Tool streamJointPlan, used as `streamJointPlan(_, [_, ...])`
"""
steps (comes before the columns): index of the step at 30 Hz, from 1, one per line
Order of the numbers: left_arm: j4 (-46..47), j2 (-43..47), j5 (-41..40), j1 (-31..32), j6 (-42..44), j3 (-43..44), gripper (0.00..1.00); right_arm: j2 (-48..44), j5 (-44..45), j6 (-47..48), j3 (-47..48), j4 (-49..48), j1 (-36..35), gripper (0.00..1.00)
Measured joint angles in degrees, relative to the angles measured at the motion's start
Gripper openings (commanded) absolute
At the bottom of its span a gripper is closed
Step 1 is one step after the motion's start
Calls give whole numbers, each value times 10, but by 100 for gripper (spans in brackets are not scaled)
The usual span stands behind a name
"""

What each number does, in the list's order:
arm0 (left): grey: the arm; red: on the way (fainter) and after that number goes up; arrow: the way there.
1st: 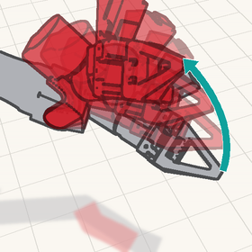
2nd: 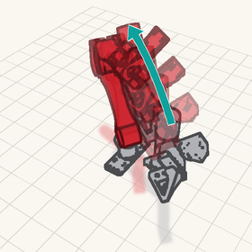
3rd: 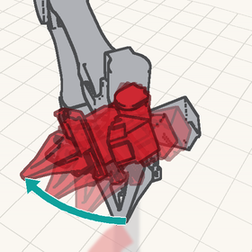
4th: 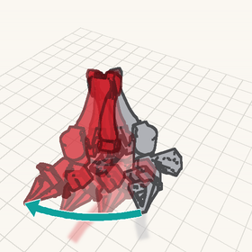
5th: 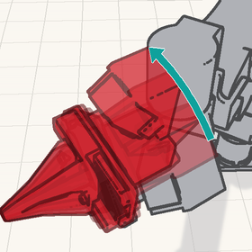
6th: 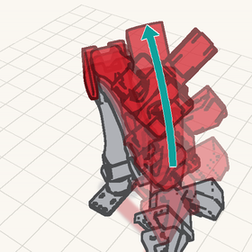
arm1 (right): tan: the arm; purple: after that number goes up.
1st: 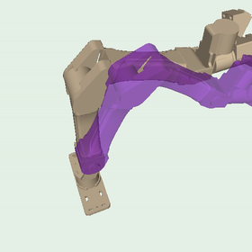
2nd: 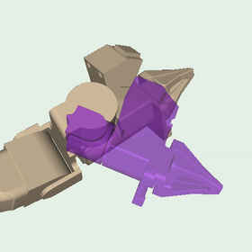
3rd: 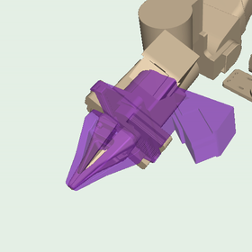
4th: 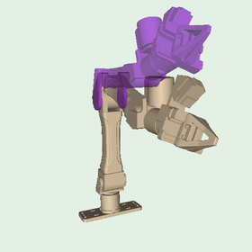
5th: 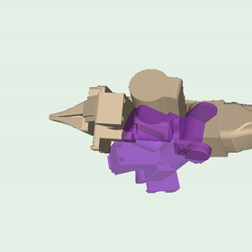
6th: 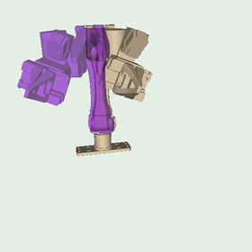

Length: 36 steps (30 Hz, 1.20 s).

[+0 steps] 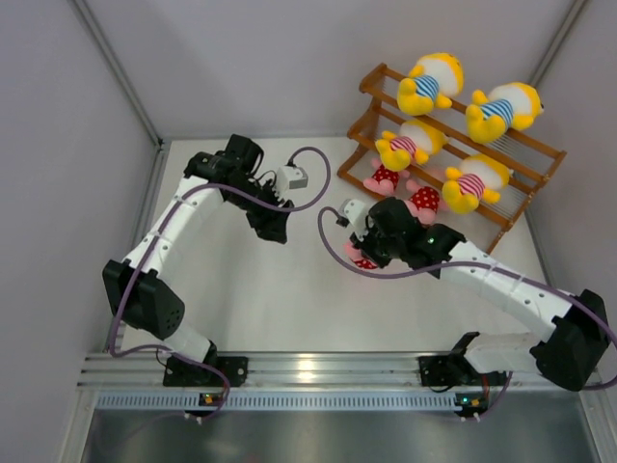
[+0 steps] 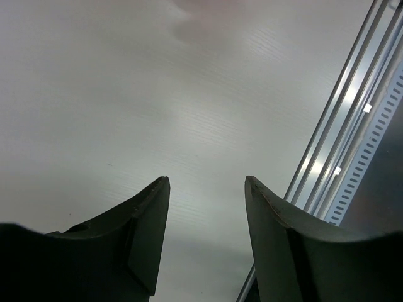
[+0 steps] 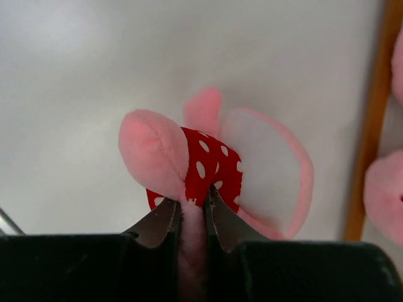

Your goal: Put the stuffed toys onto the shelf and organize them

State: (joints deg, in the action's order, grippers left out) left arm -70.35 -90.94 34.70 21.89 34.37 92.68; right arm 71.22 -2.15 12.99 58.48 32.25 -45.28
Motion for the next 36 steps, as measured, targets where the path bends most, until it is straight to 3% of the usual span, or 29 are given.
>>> streamJointPlan(4, [0, -3, -6, 0, -7, 4, 57, -2, 99, 46, 0, 85, 4, 0])
streamJointPlan(9, [1, -3, -12, 0, -9, 12, 57, -1, 140, 74, -2, 172, 27, 0])
streamJointPlan(17, [1, -3, -14, 0, -7, 12, 57, -67, 242, 126, -64, 189, 84, 0])
streamJointPlan(21, [1, -3, -14, 0, -4, 12, 57, -129, 288, 177, -127, 75, 109, 0])
streamJointPlan(27, [1, -3, -14, 0, -4, 12, 57, -152, 280, 247, -226, -93, 174, 0])
streamJointPlan(36, [0, -3, -9, 0, -2, 36, 57, -154, 179, 355, -323, -295, 317, 0])
